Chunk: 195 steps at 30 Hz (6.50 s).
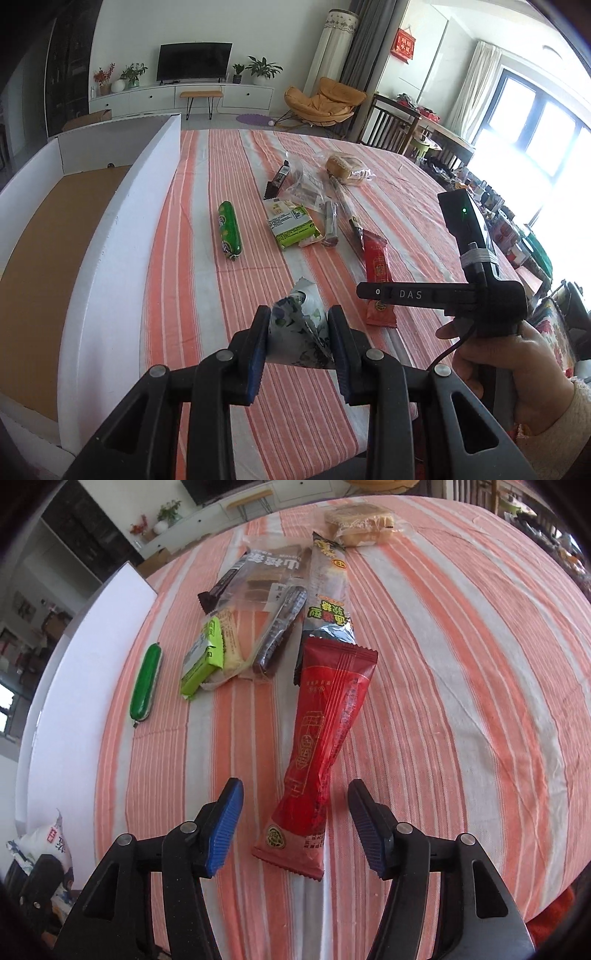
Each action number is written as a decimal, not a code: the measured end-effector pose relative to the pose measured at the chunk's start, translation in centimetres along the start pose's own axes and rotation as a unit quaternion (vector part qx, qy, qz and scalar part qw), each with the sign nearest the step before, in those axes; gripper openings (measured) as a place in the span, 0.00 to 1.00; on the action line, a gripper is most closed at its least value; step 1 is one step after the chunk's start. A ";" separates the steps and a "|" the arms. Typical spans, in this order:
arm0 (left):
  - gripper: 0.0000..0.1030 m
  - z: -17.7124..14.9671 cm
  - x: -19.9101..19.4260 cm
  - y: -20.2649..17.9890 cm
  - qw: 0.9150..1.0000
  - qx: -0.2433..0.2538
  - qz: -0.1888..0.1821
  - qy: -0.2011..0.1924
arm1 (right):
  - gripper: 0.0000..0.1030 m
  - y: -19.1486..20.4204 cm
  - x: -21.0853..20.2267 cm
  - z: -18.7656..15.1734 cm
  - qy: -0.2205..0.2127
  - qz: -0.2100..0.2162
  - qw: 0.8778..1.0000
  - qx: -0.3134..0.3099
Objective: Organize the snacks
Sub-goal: 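Carry both snacks over the white box and open both grippers, then move both grippers back over the snacks on the table, then lower the left gripper around the green sausage, then grasp the black Astavt packet with the right gripper while the left gripper closes on the sausage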
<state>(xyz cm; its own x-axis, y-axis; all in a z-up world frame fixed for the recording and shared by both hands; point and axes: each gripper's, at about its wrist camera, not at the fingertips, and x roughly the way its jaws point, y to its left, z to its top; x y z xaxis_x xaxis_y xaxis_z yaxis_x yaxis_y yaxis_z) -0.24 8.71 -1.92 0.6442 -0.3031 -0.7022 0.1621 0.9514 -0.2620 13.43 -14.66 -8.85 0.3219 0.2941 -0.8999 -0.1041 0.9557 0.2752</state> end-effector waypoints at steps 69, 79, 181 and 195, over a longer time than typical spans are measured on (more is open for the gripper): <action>1.00 1.6 7.6 -6.6 0.993 0.075 0.088 0.009 | 0.74 -6.3 -1.1 0.1 -0.147 -0.191 0.968 0.068; 1.00 -0.9 14.1 -4.8 0.987 0.068 0.133 0.063 | 0.78 -6.3 -1.3 0.1 -0.149 -0.192 0.967 0.072; 1.00 2.0 15.5 1.0 0.987 0.018 0.151 0.056 | 0.57 -0.5 2.6 11.3 -0.083 0.012 0.996 -0.017; 1.00 1.9 15.5 0.9 0.987 0.018 0.151 0.056 | 0.34 -3.7 -1.6 2.3 0.095 0.033 0.994 -0.043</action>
<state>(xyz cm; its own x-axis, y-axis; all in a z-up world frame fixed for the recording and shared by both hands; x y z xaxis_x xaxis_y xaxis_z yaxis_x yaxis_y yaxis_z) 11.35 5.01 -11.76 0.5812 -0.0087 -0.8137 0.0037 1.0000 -0.0080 15.47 -18.61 -7.67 0.1299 0.3428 -0.9304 -0.2014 0.9279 0.3137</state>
